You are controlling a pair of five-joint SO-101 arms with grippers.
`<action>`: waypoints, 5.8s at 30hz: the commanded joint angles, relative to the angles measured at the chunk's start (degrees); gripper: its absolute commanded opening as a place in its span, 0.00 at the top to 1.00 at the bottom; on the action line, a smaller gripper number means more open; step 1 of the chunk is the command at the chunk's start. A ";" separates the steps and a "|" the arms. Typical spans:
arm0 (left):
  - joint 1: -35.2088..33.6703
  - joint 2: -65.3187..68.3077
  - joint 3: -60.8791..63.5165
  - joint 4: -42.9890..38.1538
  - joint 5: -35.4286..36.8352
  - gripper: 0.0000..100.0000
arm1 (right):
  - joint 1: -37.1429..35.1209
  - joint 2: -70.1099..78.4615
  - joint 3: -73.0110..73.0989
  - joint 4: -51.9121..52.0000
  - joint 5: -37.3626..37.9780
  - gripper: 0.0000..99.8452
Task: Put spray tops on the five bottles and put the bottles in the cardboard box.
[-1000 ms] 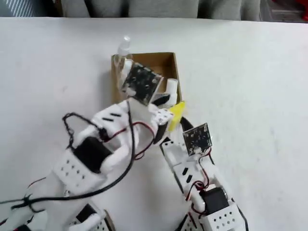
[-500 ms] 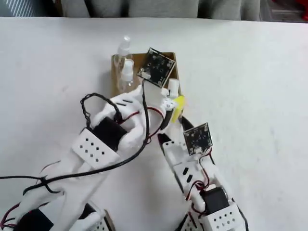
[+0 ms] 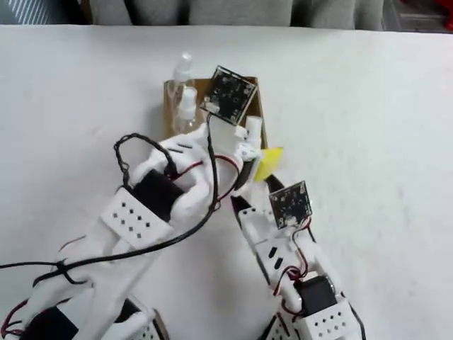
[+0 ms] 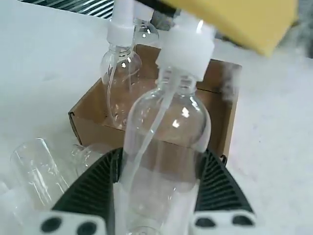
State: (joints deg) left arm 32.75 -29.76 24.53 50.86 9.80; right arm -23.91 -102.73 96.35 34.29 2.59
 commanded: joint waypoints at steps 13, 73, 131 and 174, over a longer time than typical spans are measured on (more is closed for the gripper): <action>-4.00 7.69 -5.27 -0.53 -1.76 0.75 | 0.13 -0.57 0.53 0.31 0.18 0.99; 3.12 -13.23 18.81 -13.54 -0.53 0.90 | 2.59 -0.57 0.53 -0.84 -0.26 0.99; -36.44 -74.77 62.51 -2.64 -0.97 0.98 | 4.88 -0.40 -8.53 -19.21 2.29 0.99; -49.27 -74.77 72.53 -6.33 -9.93 0.98 | 5.93 96.75 -53.10 -60.09 1.85 0.99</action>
State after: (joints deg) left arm -15.96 -103.96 97.14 44.53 0.31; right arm -19.25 -9.27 49.14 -24.35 4.18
